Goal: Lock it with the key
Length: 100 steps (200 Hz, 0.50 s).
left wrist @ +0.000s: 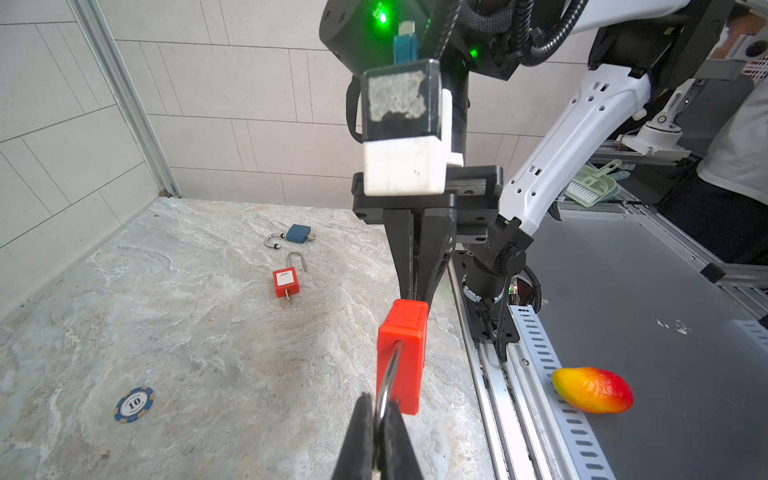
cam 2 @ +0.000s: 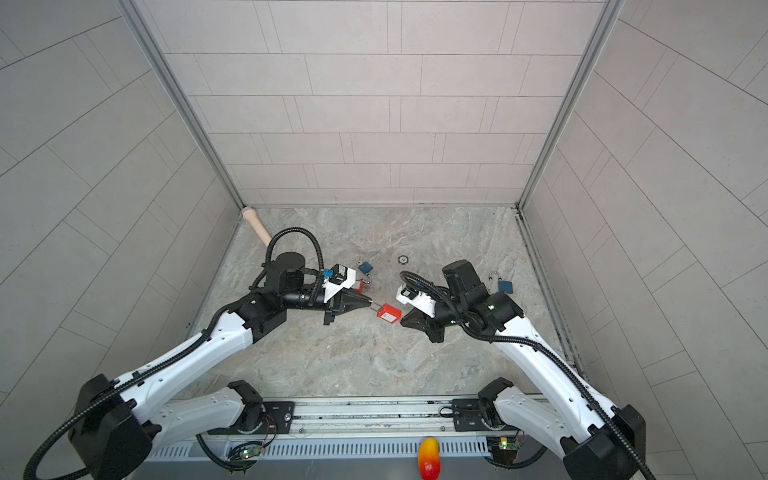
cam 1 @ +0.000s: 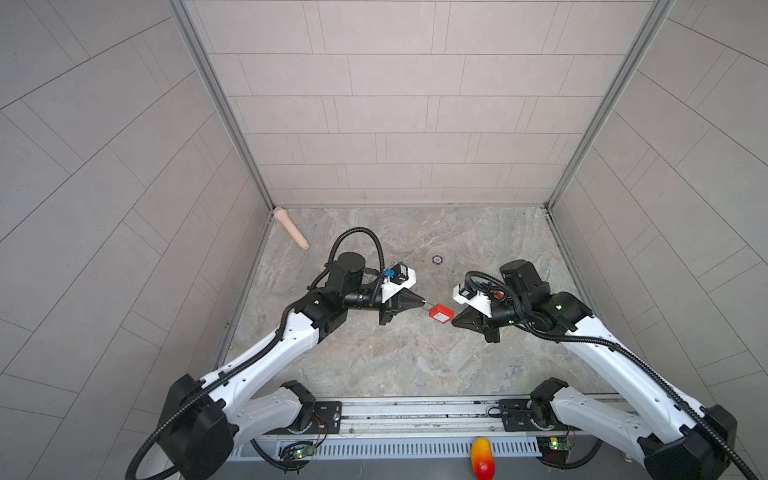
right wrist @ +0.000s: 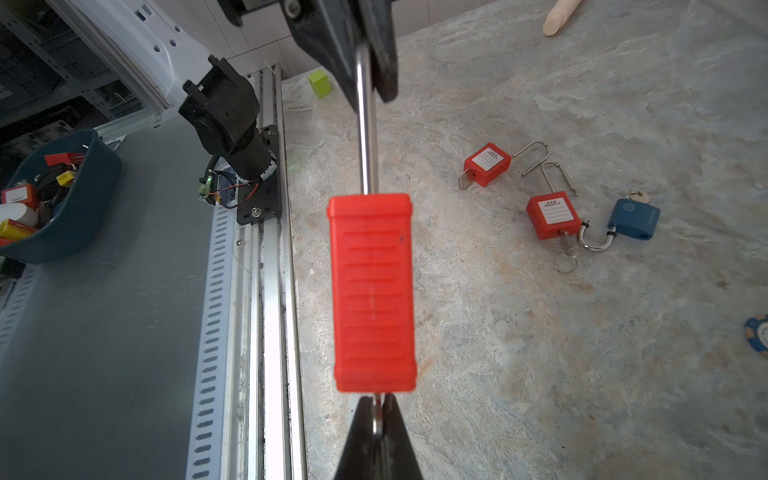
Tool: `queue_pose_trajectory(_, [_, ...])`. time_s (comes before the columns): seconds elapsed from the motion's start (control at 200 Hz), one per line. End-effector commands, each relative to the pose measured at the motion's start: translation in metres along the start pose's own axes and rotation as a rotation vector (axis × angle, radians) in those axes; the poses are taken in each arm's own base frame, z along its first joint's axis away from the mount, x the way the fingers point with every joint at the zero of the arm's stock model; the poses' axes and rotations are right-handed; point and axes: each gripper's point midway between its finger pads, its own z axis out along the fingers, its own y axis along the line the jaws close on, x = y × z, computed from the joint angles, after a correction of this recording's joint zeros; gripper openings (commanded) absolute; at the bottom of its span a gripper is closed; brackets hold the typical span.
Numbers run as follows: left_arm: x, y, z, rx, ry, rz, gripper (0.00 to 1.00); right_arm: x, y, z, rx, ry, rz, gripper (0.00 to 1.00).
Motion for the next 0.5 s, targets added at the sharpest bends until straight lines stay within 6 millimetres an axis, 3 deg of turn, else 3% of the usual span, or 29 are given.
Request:
queue_pose_trajectory(0.0, [-0.029, 0.009, -0.011, -0.044, -0.044, 0.131, 0.0, 0.022, 0.007, 0.0, -0.042, 0.093, 0.083, 0.0])
queue_pose_trajectory(0.195, [-0.031, 0.012, -0.012, -0.053, -0.032, 0.132, 0.0, 0.027, 0.002, 0.001, -0.022, 0.12, 0.051, 0.0])
queue_pose_trajectory(0.31, [-0.033, 0.016, -0.011, -0.056, -0.036, 0.091, 0.0, 0.039, -0.017, -0.001, 0.101, 0.162, 0.008, 0.0])
queue_pose_trajectory(0.495, [-0.031, 0.02, -0.004, -0.029, -0.044, 0.012, 0.0, 0.03, -0.031, -0.007, 0.224, 0.075, -0.064, 0.0])
